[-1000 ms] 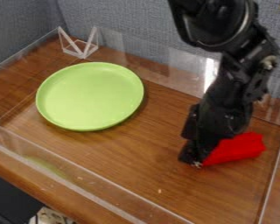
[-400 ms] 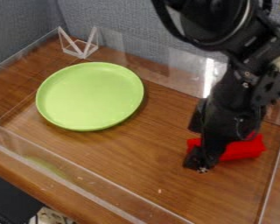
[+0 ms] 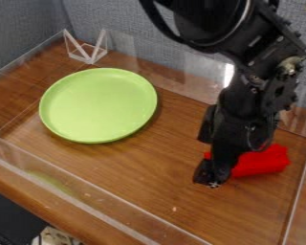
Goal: Put the red object on the green plate
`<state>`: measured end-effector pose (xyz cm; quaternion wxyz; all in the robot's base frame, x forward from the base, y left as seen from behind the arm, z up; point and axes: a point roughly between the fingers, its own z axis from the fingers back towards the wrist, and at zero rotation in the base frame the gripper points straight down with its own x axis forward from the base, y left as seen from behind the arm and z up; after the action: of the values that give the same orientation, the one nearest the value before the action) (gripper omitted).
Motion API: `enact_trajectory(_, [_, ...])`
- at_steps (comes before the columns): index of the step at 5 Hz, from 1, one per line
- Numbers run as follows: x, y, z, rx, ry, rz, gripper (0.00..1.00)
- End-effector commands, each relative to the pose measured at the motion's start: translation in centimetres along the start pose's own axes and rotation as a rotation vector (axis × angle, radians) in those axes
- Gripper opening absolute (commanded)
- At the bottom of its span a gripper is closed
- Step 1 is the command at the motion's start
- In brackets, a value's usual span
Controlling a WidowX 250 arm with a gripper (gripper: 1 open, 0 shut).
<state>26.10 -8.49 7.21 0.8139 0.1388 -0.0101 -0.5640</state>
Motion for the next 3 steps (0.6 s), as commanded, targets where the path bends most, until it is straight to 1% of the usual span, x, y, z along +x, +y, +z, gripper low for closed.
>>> enact_trajectory(1, [0.92,0.97,-0.09,0.024,-0.042,0.041,1.00])
enact_trajectory(2, [0.99,0.67,-0.61,0.017,-0.047,0.035,1.00])
enact_trajectory(3, [0.80,0.44,-0.49,0.015,-0.048,0.033,0.00])
